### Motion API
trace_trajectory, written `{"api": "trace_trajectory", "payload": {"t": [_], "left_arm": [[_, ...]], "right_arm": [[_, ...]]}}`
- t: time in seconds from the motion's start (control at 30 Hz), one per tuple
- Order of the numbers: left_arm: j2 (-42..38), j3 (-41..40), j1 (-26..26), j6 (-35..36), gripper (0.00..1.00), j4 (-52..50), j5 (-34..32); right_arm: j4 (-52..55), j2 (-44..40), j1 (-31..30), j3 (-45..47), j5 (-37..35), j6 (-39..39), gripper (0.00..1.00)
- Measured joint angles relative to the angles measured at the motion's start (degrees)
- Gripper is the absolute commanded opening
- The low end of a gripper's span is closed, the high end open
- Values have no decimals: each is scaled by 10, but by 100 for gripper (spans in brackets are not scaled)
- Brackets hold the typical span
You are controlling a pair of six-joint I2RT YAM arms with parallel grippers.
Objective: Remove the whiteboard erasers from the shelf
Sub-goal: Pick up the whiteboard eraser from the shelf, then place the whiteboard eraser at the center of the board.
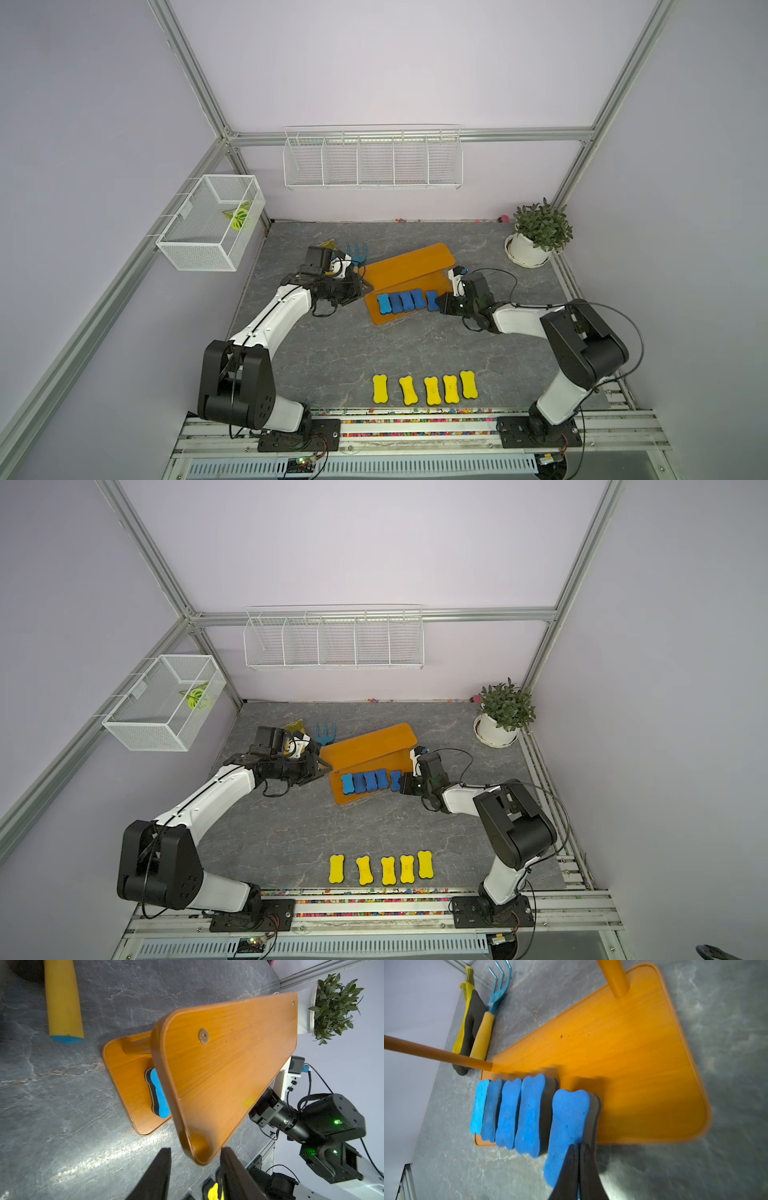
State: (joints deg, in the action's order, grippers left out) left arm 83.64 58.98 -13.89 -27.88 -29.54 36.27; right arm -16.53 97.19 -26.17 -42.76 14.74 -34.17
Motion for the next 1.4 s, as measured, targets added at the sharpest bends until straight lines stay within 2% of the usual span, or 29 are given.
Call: {"api": "trace_trajectory", "payload": {"t": [0.17,0.4,0.73,1.0,1.4], "left_arm": [[0,0,0,1,45,-4,0],[-4,0,0,1,56,-3,0],[-31,0,0,-3,60,-3,-2],[-31,0,0,-3,60,-3,-2],[-31,5,0,-3,59,-3,-2]], "right_arm": [[62,-65,-1,9,-6,8,0],[157,-205,-10,67,-35,4,0],[308,-362,-52,139,-81,-40,0],[332,-374,-76,174,-94,-66,0],[352,-395,-79,188,-121,-70,0]]}}
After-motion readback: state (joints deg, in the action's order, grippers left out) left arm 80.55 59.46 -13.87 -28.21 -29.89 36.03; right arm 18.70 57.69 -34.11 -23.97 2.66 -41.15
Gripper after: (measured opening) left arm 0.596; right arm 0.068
